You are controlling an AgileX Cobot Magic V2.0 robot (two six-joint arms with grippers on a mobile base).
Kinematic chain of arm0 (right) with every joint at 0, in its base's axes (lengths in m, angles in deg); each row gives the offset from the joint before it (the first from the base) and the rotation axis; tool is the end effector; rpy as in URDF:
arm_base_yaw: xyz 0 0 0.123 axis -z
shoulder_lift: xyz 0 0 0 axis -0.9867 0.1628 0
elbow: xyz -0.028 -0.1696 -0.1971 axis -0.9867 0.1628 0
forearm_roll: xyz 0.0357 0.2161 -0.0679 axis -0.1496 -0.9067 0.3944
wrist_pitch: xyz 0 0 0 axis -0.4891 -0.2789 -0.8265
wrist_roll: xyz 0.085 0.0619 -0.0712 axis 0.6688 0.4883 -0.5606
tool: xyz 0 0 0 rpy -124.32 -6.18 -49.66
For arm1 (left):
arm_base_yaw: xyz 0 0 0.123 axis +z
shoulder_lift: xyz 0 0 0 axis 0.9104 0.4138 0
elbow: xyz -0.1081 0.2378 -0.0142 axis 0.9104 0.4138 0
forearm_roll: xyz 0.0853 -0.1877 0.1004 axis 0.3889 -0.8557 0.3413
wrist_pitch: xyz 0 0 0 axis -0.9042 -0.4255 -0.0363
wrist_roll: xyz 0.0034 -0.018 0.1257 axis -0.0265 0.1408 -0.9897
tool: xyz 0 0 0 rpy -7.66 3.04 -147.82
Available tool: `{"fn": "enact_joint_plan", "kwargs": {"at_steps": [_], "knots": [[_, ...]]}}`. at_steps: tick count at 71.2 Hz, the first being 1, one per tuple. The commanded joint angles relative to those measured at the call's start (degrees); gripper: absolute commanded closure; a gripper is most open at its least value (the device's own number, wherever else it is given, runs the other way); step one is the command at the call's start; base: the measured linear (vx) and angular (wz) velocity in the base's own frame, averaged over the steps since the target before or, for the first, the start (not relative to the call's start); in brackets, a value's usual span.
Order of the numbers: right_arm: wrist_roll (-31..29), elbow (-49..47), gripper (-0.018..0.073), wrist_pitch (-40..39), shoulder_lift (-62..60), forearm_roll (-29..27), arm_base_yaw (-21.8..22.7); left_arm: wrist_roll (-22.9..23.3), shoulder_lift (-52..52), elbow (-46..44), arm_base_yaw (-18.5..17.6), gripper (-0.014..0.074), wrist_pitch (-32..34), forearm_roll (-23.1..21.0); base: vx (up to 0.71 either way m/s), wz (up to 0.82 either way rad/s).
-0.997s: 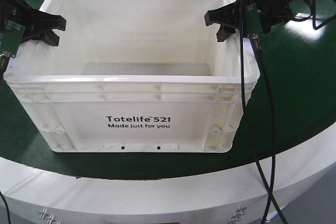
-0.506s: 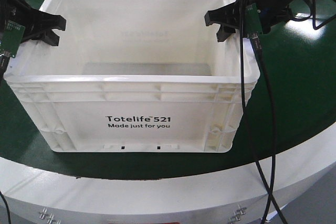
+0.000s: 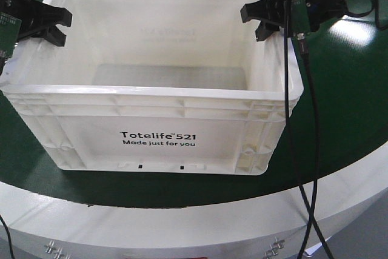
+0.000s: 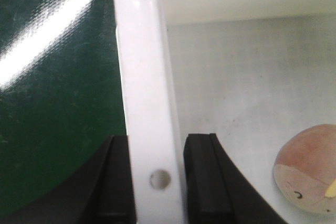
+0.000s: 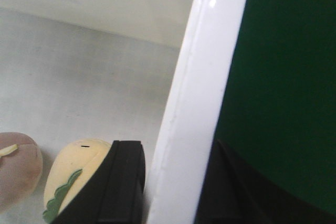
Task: Place moving items into box and shelve
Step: 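Lift the tote off the conveyor with both grippers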
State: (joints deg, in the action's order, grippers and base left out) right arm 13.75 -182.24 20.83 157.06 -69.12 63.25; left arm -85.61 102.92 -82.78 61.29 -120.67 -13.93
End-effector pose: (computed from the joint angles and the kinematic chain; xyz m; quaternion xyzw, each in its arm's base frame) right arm 0.3537 0.1210 0.2947 -0.1132 0.9562 0.0885 0.2549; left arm 0.3358 -0.0472 0.2976 0.0301 0.9581 -0.1020 0.2661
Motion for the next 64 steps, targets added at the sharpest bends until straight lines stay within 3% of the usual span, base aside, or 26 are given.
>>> {"fn": "enact_joint_plan", "kwargs": {"at_steps": [1, 40, 64], "knots": [[-1.11, -3.52, 0.0571, -4.61, -4.85, -1.47, -0.11, -0.16, -4.3, -2.93, -0.11, 0.0617, 4.26, -4.71, 0.0, 0.0], [-1.3, -10.98, 0.0571, 7.86, -5.63, -2.12, -0.11, -0.16, -8.77, -2.93, -0.11, 0.0617, -2.85, -4.71, 0.0, 0.0], [-1.53, -10.99, 0.0571, 11.89, -7.2, -5.98, -0.11, -0.63, -11.3, -2.93, -0.11, 0.0617, -6.48, -4.71, 0.0, 0.0]]}}
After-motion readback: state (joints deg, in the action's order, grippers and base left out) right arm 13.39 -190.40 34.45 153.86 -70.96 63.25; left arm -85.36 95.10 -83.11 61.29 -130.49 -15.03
